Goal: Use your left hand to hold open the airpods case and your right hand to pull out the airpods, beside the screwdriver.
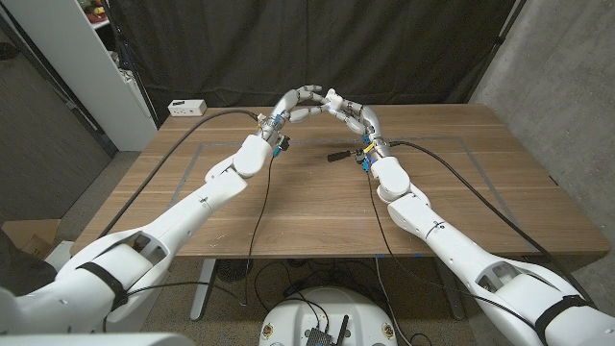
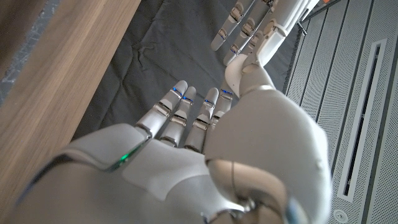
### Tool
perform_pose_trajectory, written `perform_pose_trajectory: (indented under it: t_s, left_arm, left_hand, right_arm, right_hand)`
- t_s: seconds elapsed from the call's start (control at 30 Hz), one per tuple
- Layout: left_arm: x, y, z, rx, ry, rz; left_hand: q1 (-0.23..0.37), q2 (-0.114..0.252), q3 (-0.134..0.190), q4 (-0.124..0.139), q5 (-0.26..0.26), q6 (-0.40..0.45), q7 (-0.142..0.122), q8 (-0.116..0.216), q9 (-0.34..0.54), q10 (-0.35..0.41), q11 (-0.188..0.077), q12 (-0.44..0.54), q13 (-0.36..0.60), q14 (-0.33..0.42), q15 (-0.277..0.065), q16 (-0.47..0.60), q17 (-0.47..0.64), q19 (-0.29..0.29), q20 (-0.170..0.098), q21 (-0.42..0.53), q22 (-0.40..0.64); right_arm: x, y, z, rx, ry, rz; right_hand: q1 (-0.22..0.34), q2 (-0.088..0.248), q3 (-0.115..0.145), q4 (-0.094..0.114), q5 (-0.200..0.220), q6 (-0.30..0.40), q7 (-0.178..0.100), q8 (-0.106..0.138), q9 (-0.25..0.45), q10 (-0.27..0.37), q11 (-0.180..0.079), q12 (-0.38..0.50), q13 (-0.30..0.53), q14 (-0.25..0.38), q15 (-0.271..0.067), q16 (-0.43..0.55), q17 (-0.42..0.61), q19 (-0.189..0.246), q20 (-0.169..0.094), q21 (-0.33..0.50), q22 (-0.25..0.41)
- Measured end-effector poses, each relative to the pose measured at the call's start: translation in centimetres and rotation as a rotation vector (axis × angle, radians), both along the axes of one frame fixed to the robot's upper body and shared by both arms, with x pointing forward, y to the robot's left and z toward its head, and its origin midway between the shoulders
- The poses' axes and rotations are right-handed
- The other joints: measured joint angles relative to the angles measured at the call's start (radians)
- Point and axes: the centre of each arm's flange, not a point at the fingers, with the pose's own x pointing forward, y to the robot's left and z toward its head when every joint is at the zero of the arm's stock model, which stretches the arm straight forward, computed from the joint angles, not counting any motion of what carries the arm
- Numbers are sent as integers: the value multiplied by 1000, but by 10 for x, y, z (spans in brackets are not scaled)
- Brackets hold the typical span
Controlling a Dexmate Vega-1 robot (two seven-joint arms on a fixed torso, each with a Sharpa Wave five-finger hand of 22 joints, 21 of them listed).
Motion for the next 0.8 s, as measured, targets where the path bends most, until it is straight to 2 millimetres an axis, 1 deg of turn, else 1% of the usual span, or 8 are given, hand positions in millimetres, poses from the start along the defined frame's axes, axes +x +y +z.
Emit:
perform_pose_trajectory:
  t_s: [0.1, 0.13, 0.27, 0.33, 0.43, 0.53, 0.57, 0.8]
  left_arm:
    - [-2, 0, 0, -3, -7, 6]
    - [-2, 0, 0, -3, -7, 6]
    - [-5, 1, -1, -4, -11, 3]
    - [-5, 1, -1, -4, -12, 3]
    - [-7, 3, 1, -5, -17, 3]
    - [-8, 7, 3, -11, -37, 30]
    - [-9, 8, 4, -12, -41, 33]
    - [-15, 14, 10, -12, -67, 38]
  left_hand:
    - [0, 0, 0, 0, 0, 14, 7, 8, 0, 6, -2, 0, 0, 3, -3, 0, 0, 5, -5, 0, 0]
    - [10, 9, 0, 0, 0, 16, 9, 9, 0, 8, -3, 0, 0, 3, -3, 0, 0, 5, -5, 0, 0]
    - [11, 8, -1, -1, 0, 21, 8, 16, 0, 16, -2, 0, 0, 13, -2, 2, 0, 5, -5, 4, 0]
    - [26, 14, -1, -1, 0, 21, 8, 17, 0, 16, -2, 0, 0, 14, -3, 4, 0, 5, -5, 4, 0]
    - [38, 20, -1, -1, 0, 21, 8, 17, 0, 22, -7, 8, 0, 22, -2, 4, 0, 11, -11, 4, 0]
    - [40, 20, -1, -1, 0, 21, 8, 17, 0, 27, -12, 8, 0, 27, -2, 8, 0, 15, -7, 8, 0]
    - [43, 18, 7, -10, 0, 23, 10, 17, 0, 27, -13, 8, 0, 27, -2, 8, 0, 16, -5, 8, 0]
    - [46, 15, 5, -17, 0, 25, 11, 17, 0, 32, -17, 8, 0, 36, 0, 8, 0, 20, -9, 8, 0]
  right_arm:
    - [-1, -1, 0, 4, -1, 5]
    - [-1, -1, 0, 4, 0, 5]
    - [-1, -1, 0, 7, 5, 7]
    - [-1, -1, -1, 7, 7, 6]
    - [0, -1, -1, 7, 10, 5]
    - [-4, -3, -1, 15, 8, 7]
    - [-4, -4, -1, 17, 8, 6]
    - [-2, -6, -2, 23, 21, 1]
  right_hand:
    - [-1, 1, 0, 0, 0, 0, 0, 0, 0, -1, 1, 0, 0, 0, 0, 0, 0, 0, 0, 0, 0]
    - [-1, 1, 0, 0, 0, 0, 0, -1, 0, -1, 1, 0, 0, 0, 0, 0, 0, 0, 0, 0, -1]
    - [-4, 4, -4, -4, 0, 2, 2, -4, 0, -1, 1, 0, 3, 0, 0, 0, 0, 0, 0, 0, -1]
    - [-4, 4, -6, -2, 0, 2, 2, -6, 0, -1, 1, 0, 3, 0, 0, 0, 0, 0, 0, 0, -1]
    - [-5, 5, -9, -1, 0, 2, 2, -6, 0, -1, 1, 0, 3, 0, 0, 0, 0, 0, 0, 0, -1]
    - [-7, 6, -9, -1, -4, 2, 2, -6, 0, -1, 1, 0, 3, 0, 0, 2, 0, 0, 0, 0, -1]
    - [-7, 6, -9, -1, -4, 2, 2, -8, 0, -1, 1, 0, 3, 0, 0, 4, -1, 0, 0, 0, -1]
    - [-7, 6, -9, -1, -5, 2, 2, -14, 0, -1, 1, 0, 3, 0, 0, 4, -1, 0, 0, 0, -1]
